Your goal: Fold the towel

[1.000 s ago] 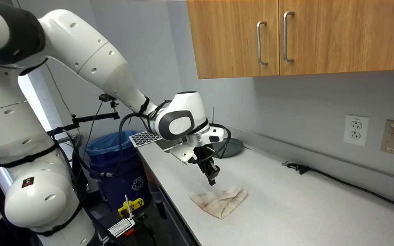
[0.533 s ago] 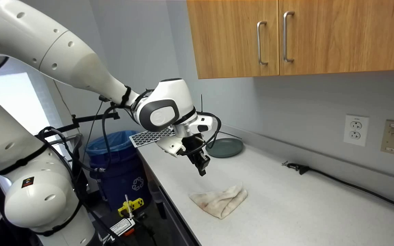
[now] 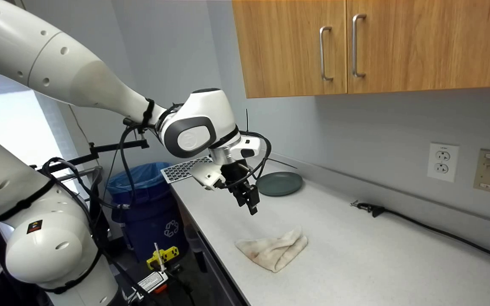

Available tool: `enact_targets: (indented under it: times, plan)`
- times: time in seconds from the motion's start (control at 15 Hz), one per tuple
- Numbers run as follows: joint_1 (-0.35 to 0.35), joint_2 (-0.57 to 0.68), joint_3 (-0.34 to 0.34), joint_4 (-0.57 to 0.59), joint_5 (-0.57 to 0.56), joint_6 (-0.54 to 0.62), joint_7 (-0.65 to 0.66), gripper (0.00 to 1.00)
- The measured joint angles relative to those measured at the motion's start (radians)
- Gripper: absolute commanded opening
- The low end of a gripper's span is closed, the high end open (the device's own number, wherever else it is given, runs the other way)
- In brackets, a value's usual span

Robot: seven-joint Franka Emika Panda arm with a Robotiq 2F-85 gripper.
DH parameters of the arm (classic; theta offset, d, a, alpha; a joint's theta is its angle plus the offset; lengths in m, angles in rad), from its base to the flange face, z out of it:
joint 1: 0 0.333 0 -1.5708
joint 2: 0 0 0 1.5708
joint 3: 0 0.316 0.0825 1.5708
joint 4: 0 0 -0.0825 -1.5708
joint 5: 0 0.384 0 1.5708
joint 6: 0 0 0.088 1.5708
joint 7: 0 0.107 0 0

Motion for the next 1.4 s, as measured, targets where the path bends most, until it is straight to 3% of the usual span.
enact_targets:
  times: [0.13,0.6,1.4]
  plan:
    - [0.0,-0.021,-0.013,0.0,0.027,-0.005,-0.016,1.0]
    - [0.0,-0.086,-0.066,0.0,0.093,-0.01,-0.081,1.0]
    - [0.0,-0.096,-0.068,0.0,0.093,-0.011,-0.081,1.0]
